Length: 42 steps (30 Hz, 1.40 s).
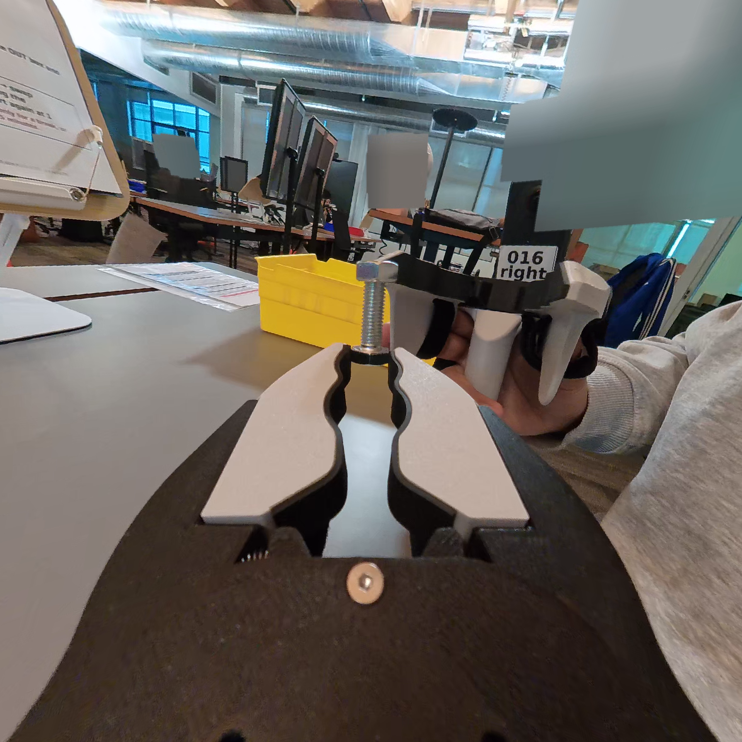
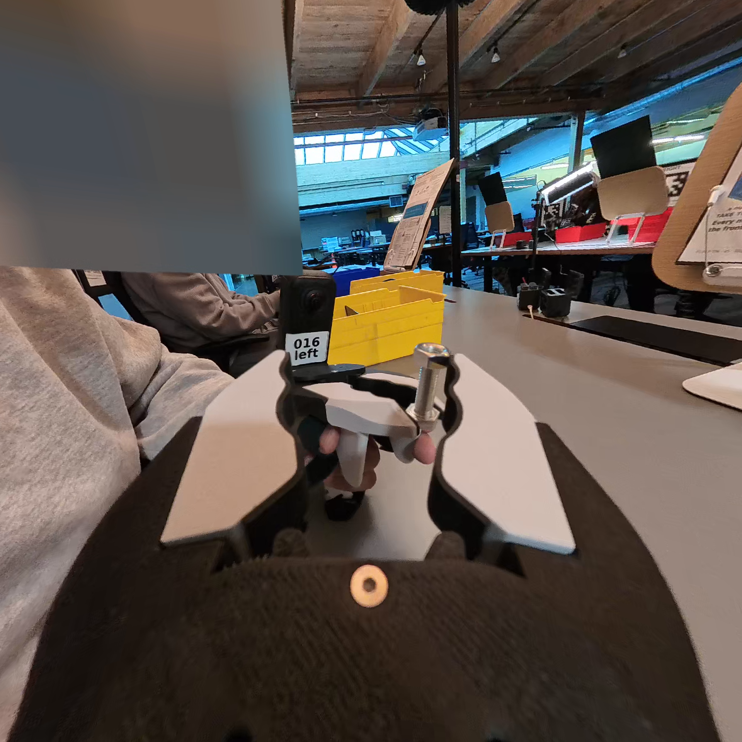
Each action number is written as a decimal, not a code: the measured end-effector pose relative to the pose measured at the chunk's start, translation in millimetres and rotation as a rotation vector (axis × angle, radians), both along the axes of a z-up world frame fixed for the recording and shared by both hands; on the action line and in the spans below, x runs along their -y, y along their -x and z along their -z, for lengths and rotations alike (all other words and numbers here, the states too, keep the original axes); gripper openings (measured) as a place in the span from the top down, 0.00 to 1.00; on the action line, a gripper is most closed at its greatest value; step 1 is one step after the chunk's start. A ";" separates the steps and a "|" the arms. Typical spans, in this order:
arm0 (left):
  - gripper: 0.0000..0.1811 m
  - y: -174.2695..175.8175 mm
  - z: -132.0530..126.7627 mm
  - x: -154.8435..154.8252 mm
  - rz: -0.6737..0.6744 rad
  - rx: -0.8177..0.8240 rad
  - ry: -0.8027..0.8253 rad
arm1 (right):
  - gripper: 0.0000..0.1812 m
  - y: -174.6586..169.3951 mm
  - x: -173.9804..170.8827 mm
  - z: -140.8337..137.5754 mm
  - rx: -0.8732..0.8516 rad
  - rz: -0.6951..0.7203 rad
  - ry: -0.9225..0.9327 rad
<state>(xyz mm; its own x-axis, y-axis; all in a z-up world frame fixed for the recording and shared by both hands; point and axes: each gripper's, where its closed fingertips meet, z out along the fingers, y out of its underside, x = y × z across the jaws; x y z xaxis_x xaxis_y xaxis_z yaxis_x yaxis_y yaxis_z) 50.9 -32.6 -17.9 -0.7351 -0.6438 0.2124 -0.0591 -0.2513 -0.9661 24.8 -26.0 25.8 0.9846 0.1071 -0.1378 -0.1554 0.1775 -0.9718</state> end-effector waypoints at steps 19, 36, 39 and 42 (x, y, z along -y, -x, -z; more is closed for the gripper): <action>0.90 1.5 -1.5 0.6 0.005 0.018 -0.010 | 0.62 5.3 3.4 0.2 0.069 0.008 0.015; 0.90 4.3 -1.4 4.0 0.025 0.027 -0.020 | 0.62 5.0 4.2 1.8 0.087 0.016 0.026; 0.90 3.9 -2.3 2.9 0.021 0.027 -0.014 | 0.62 7.6 4.5 1.5 0.107 0.011 0.028; 0.90 2.8 -2.4 0.9 0.017 0.019 -0.004 | 0.65 8.4 6.0 1.1 0.104 -0.004 0.027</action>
<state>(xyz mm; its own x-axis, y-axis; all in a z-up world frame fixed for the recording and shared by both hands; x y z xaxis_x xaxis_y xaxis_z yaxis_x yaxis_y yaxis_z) 48.2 -33.6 -15.5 -0.7500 -0.6319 0.1956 -0.0448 -0.2466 -0.9681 16.4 -32.1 24.6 0.9934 0.1084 -0.0379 -0.0541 0.1508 -0.9871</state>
